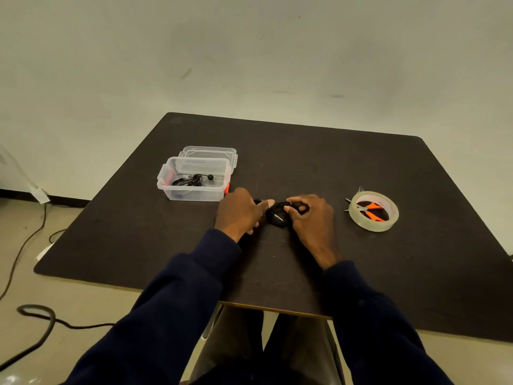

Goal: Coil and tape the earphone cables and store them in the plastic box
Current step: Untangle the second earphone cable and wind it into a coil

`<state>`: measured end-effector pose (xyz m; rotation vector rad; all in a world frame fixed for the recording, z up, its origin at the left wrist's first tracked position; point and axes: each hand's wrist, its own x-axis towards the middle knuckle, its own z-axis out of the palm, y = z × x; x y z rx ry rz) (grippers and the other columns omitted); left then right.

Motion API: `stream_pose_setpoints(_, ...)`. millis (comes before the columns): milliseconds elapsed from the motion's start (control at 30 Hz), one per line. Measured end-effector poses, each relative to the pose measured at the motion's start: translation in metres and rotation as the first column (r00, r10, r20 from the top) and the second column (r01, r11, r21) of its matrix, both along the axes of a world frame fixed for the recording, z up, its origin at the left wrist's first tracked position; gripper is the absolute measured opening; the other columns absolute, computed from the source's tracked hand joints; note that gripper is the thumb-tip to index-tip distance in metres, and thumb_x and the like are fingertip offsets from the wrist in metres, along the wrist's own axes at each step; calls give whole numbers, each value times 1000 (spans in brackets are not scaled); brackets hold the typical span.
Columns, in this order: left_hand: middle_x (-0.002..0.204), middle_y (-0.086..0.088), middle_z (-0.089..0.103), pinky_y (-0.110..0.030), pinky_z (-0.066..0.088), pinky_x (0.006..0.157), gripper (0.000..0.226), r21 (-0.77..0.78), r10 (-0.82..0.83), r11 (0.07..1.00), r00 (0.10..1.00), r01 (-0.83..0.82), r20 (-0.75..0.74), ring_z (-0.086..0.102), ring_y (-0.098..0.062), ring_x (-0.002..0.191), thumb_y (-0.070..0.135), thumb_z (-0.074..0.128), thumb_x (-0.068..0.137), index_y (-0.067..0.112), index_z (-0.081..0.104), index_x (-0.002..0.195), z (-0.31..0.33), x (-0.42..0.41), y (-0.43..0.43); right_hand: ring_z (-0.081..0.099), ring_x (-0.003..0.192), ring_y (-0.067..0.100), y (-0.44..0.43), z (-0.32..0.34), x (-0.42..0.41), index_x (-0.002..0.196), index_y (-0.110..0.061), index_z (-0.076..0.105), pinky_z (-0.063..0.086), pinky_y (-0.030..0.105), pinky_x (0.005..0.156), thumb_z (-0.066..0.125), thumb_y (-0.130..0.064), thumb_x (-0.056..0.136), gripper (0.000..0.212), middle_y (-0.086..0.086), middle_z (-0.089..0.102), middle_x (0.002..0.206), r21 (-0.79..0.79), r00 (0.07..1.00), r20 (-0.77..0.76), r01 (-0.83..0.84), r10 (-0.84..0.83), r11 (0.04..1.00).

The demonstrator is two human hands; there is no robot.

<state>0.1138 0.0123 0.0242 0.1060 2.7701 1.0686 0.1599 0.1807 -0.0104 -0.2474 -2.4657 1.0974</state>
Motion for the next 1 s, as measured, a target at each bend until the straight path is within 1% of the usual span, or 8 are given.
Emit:
stream_pose_setpoints(67,73,5,67,-29,49,67,22,140,11,990,959,29,-282,64,-14,69,39,79,86,21,67,83,-12,5,-1,63,81,5,1,-1,0,102,-21,80,58,31,81,82,-17,85,18,-12,69,96,-36,1000,-20,16,-17,999)
stream_pose_setpoints(133,98,8,62,-26,45,84,19,200,-121,952,883,233,-454,55,-12,93,27,83,81,29,73,97,-23,9,0,64,80,3,1,-1,-1,103,-21,80,58,27,77,82,-17,85,18,-9,72,98,-67,1000,-15,13,-14,998)
stream_pose_setpoints(267,133,13,54,-32,24,95,26,-128,-421,901,765,414,-488,38,-17,123,39,82,80,36,78,106,-40,3,1,66,86,1,5,1,0,104,-22,80,55,17,73,81,-19,86,18,-8,73,102,-150,1000,-9,8,-9,989)
stream_pose_setpoints(400,127,11,59,-35,29,98,20,-82,-387,911,765,405,-515,41,-14,123,36,82,82,32,80,101,-46,-2,-1,71,87,3,11,4,6,98,-21,81,60,22,78,83,-17,84,14,-6,74,102,-269,999,-33,-12,3,963)
stream_pose_setpoints(567,122,13,65,-39,36,104,20,-17,-347,920,790,393,-506,46,-11,121,36,82,82,28,81,100,-49,-2,-4,71,90,4,27,6,16,97,-21,81,58,20,80,83,-16,85,14,-9,74,101,-253,998,3,-67,71,965)
stream_pose_setpoints(800,122,4,65,-34,39,96,27,-122,-354,927,722,353,-595,48,-15,117,42,64,96,23,80,105,-49,4,0,65,91,-4,27,1,19,103,-20,79,51,7,77,78,-12,89,16,-7,71,103,-69,996,10,-88,89,994)
stream_pose_setpoints(900,113,1,64,-33,44,95,17,-65,-280,951,759,301,-587,50,-14,109,30,69,95,18,79,102,-47,0,4,62,94,2,24,-2,19,105,-20,77,54,17,85,75,-11,91,17,-8,67,106,61,995,-13,-97,98,993)
stream_pose_setpoints(1000,109,3,65,-29,41,94,14,-64,-273,956,793,286,-545,51,-13,105,27,69,94,19,77,103,-42,-1,9,53,115,11,24,-3,20,111,-19,76,53,30,95,69,-9,94,22,-2,61,123,273,986,-37,-146,162,951)
